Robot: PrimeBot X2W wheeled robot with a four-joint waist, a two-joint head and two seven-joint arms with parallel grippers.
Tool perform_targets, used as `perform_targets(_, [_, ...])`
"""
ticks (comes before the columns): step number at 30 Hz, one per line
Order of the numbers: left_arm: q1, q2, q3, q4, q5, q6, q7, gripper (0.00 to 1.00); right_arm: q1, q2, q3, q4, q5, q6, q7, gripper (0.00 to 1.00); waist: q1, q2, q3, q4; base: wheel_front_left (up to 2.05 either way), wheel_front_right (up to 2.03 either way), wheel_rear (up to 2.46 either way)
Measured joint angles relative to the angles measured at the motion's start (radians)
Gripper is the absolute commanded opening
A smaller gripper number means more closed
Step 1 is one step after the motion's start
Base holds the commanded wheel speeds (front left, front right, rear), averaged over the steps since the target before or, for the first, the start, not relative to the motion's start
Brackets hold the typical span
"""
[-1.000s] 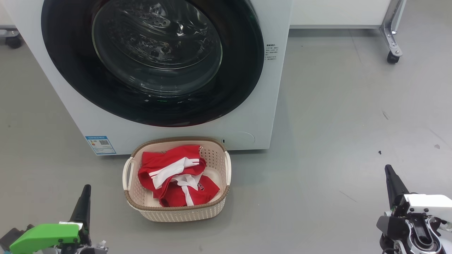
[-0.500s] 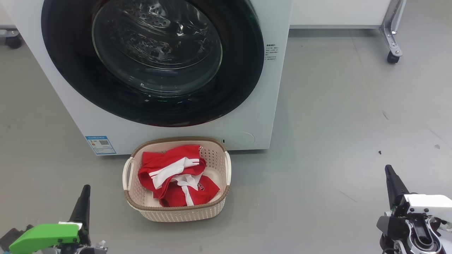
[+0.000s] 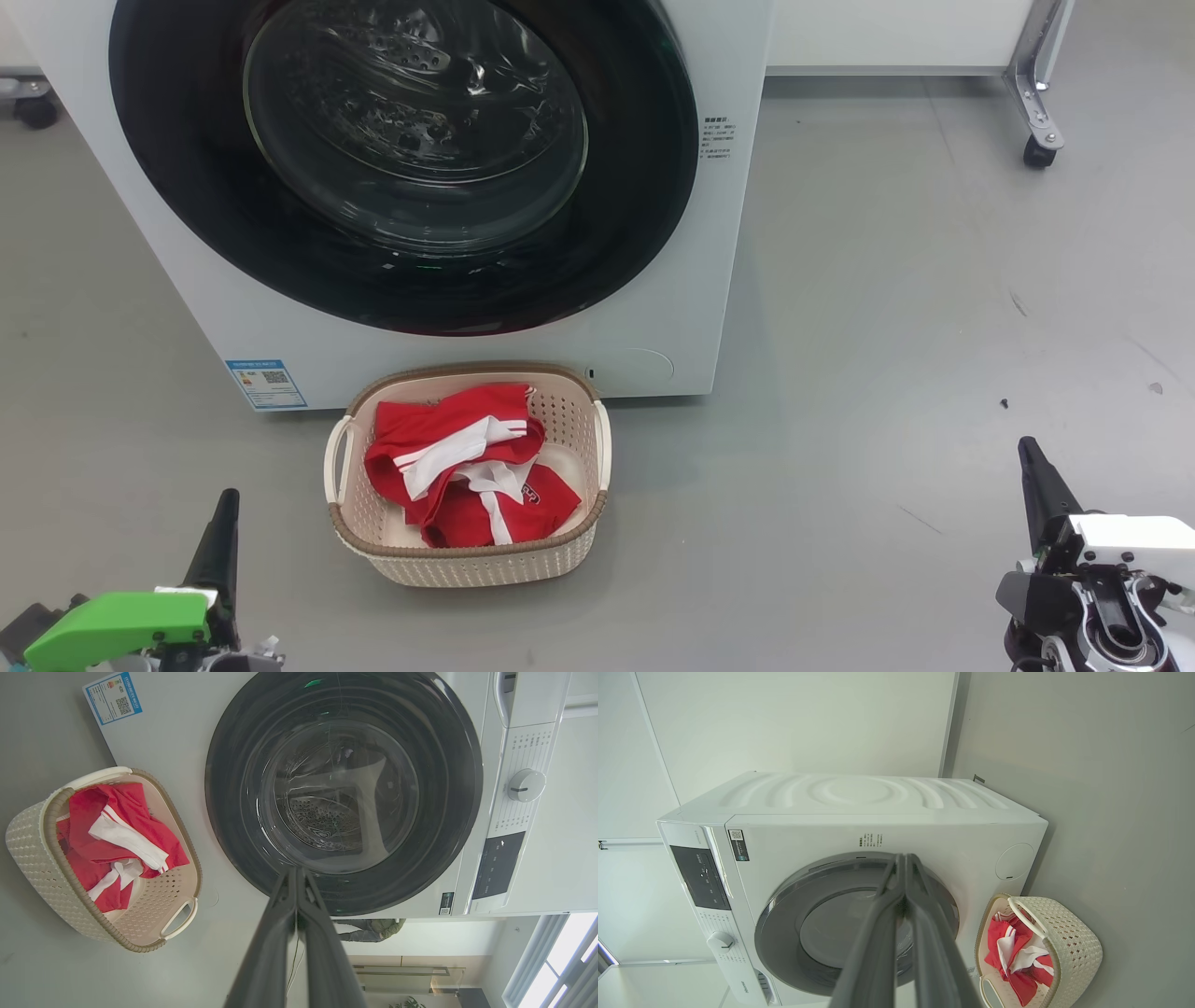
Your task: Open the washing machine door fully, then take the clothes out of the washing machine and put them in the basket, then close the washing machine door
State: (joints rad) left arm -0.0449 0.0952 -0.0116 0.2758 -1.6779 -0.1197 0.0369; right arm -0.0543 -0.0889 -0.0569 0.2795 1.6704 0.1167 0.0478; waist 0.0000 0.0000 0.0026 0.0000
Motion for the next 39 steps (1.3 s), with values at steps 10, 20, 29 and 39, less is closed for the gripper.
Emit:
perform_targets(10, [-0.002, 0.000, 0.001, 0.001, 0.000, 0.000, 0.002, 0.00, 0.000, 0.000, -0.001, 0.001, 0.000, 0.005, 0.000, 0.00, 0.0000, 0.0000, 0.000, 0.000, 0.00, 0.00, 0.00])
perform_targets(20, [-0.002, -0.001, 0.003, 0.001, 0.000, 0.000, 0.002, 0.00, 0.000, 0.000, -0.002, 0.001, 0.000, 0.005, 0.001, 0.00, 0.0000, 0.0000, 0.000, 0.000, 0.00, 0.00, 0.00])
perform_targets(29, [-0.002, -0.001, 0.004, 0.002, 0.000, 0.000, 0.002, 0.00, 0.000, 0.001, -0.002, 0.001, 0.000, 0.005, 0.001, 0.00, 0.0000, 0.0000, 0.000, 0.000, 0.00, 0.00, 0.00])
perform_targets(39, [-0.003, -0.001, 0.005, 0.002, 0.000, 0.000, 0.006, 0.00, 0.000, 0.001, -0.004, 0.001, 0.000, 0.005, 0.001, 0.00, 0.0000, 0.0000, 0.000, 0.000, 0.00, 0.00, 0.00])
